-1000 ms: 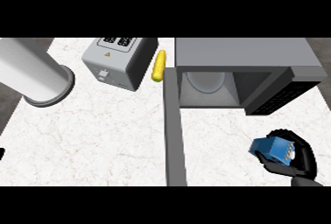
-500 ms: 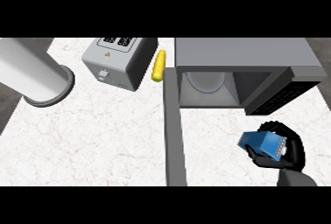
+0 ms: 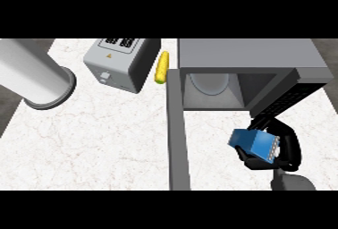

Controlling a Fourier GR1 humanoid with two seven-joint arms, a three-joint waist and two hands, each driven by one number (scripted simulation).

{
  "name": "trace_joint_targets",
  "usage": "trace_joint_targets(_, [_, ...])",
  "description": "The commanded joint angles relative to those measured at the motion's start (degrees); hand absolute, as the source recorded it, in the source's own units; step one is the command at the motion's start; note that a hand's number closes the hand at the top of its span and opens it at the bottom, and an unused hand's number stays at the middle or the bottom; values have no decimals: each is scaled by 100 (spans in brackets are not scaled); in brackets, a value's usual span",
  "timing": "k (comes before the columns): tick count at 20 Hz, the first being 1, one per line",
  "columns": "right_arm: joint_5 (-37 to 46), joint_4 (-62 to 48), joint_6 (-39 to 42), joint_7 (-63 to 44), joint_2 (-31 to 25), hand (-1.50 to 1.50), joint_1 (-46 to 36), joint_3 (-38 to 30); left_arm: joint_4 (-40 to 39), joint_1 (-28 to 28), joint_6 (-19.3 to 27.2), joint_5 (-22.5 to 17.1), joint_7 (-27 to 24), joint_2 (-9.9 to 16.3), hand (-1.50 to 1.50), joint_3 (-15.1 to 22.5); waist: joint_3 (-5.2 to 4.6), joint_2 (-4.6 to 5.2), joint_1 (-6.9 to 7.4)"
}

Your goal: Pick up the milk, place it into the microwave and close the microwave

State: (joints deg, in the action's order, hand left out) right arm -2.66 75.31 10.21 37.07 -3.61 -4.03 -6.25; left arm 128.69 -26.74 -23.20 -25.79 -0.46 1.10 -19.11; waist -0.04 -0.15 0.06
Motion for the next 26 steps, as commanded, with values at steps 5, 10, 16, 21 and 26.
trace_joint_targets(5, [791,437,-1137,-953,278,150,-680,362,-87,-243,-390,-107,-83,-85,-150,-192,2,7,60])
trace_joint_targets(10, [931,-211,-1420,-1559,228,150,-1635,296,-264,67,-38,307,-171,-101,-150,282,4,18,56])
trace_joint_targets(16, [896,-1896,-1574,-1401,89,150,-3113,-143,-560,251,-358,-327,-31,276,-150,-531,5,44,133])
trace_joint_targets(21, [963,-2317,-1658,-1518,-108,150,-3552,-257,-328,152,-341,-209,59,106,-150,-299,5,63,226])
trace_joint_targets(26, [1039,-2664,-1898,-1271,-119,150,-3837,-387,-525,447,-327,-278,182,297,-150,-304,6,120,344])
